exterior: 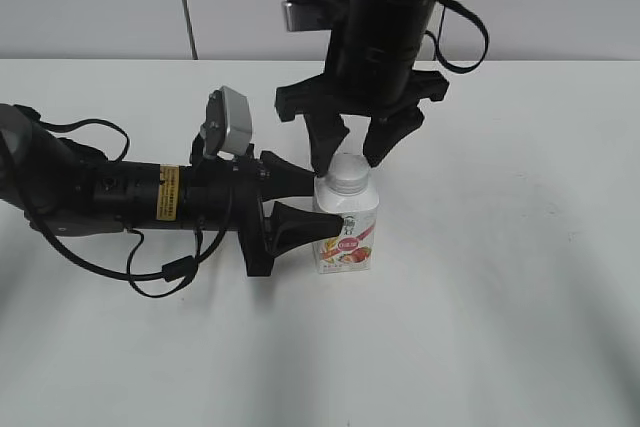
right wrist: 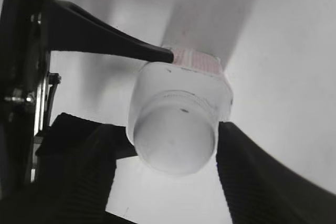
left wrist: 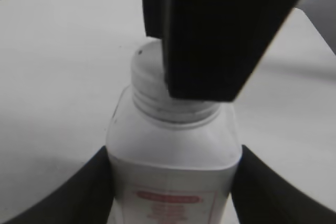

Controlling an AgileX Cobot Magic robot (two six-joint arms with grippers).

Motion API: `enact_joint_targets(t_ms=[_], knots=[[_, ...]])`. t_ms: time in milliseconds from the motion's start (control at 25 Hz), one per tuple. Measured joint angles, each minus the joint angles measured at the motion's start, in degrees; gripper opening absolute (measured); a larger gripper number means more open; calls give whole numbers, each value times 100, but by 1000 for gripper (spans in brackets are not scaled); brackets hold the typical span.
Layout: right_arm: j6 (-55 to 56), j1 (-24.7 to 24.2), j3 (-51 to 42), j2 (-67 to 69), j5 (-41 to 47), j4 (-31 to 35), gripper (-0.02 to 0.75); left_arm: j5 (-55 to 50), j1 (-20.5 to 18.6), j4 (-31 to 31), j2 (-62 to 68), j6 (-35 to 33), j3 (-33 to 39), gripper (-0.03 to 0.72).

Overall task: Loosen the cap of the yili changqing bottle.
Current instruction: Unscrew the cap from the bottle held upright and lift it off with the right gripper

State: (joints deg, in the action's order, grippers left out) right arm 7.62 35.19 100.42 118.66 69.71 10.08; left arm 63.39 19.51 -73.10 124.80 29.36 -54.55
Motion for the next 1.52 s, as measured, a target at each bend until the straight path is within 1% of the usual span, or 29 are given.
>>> enact_joint_targets(t_ms=[240,680,1000,1080,1280,1440,1520], knots=[[45,7,36,33,0,-217,480,0,0,-6,0,0,0,412],[47,7,36,59,0,-199,480,0,0,-10,0,0,0,412],[36,7,36,160,0,-11,479,-5,0,-12,-5,0,0,412],[29,7,36,159,0,-11,469,-5,0,-17,-5,0,0,412],[9,7,36,161,0,-22,412,-5,0,-23,-5,0,0,412],[-89,7,36,165,0,-25,396,-11,0,-62,-5,0,-2,412],[-358,7,36,165,5,-25,396,-16,0,-82,-5,0,-9,412]])
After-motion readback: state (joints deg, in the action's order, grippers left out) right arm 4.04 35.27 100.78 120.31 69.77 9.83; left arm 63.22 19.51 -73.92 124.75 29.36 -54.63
